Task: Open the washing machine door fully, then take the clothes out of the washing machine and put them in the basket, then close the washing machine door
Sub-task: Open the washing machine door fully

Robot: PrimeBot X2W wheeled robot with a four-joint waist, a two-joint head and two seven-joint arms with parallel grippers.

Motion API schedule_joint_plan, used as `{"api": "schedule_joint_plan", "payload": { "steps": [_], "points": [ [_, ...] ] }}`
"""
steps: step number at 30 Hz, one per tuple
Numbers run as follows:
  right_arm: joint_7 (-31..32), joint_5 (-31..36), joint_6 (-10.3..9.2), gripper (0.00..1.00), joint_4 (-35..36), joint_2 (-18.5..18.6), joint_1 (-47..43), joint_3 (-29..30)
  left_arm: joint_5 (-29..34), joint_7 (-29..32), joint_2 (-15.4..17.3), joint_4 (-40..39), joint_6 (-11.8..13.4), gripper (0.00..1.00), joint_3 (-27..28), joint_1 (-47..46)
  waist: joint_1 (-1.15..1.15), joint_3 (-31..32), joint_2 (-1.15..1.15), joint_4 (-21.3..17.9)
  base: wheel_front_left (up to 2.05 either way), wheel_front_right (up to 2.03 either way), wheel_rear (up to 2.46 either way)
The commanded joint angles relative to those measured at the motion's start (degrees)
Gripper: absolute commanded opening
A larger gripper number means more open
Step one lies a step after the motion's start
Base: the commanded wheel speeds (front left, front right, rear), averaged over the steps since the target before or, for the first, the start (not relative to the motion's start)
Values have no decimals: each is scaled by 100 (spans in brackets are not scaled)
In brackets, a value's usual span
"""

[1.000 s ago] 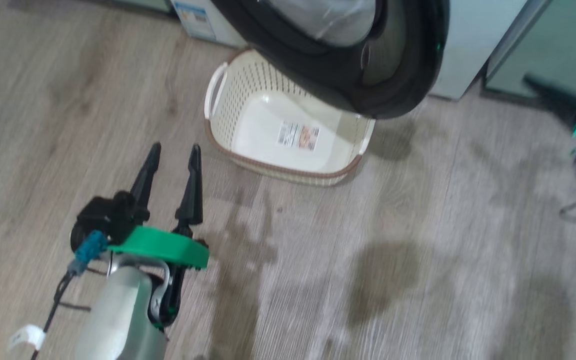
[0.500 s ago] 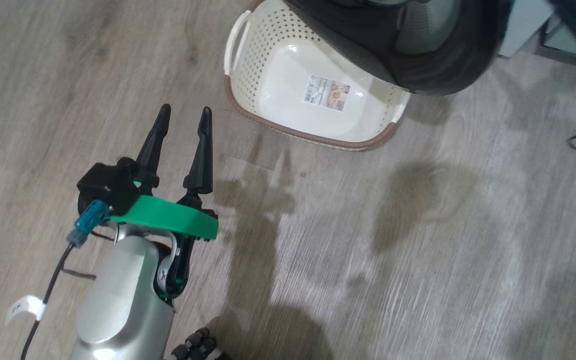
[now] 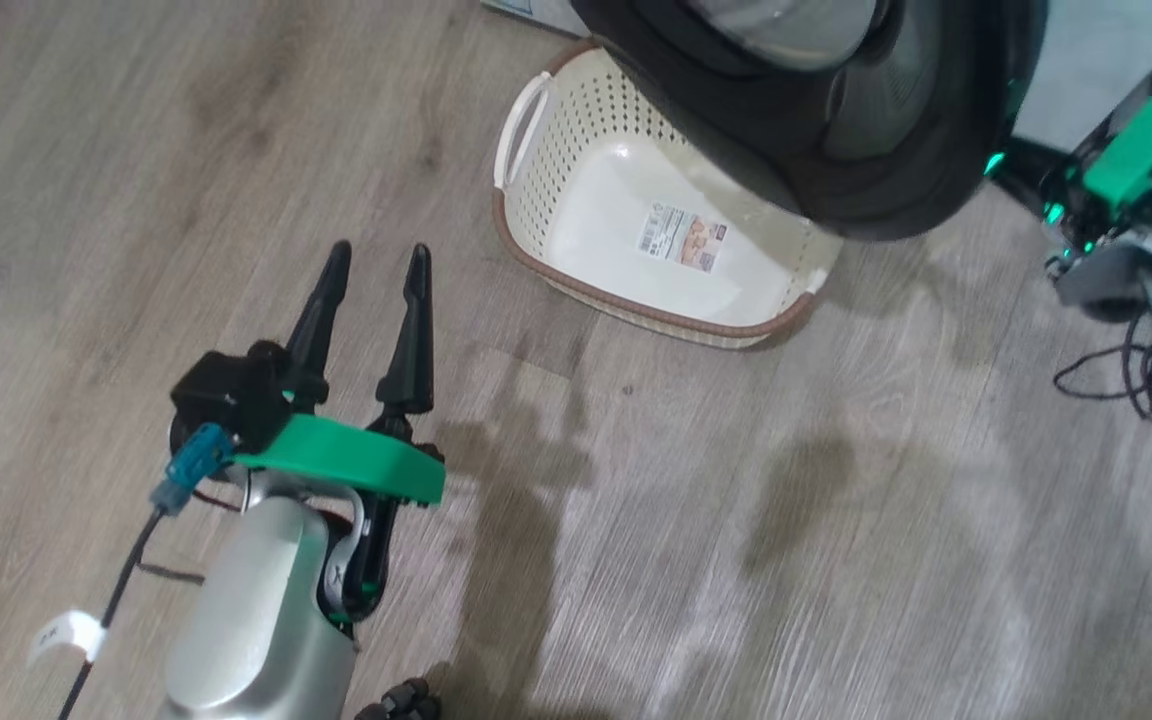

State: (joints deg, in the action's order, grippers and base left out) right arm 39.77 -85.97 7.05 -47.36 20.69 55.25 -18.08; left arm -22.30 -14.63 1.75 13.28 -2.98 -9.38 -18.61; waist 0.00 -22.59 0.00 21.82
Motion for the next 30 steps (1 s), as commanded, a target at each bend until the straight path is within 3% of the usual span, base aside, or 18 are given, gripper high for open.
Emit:
{"api": "schedule_joint_plan", "payload": {
  "steps": [1, 16, 30],
  "points": [
    [53, -34, 44, 0, 243, -78, -110, -85, -21, -37, 112, -165, 18, 100, 178, 20, 0, 88, 0, 39, 0, 0, 0],
    [100, -353, 44, 0, 735, -647, -1101, -329, 85, -37, 112, -71, 32, 100, 233, 375, 0, 701, 0, 339, 0, 0, 0],
    [27, -432, 44, 0, 545, -1239, -1591, -535, 55, -37, 112, -18, 85, 100, 126, 564, 0, 1094, 0, 1014, 0, 0, 0]
  ]
}}
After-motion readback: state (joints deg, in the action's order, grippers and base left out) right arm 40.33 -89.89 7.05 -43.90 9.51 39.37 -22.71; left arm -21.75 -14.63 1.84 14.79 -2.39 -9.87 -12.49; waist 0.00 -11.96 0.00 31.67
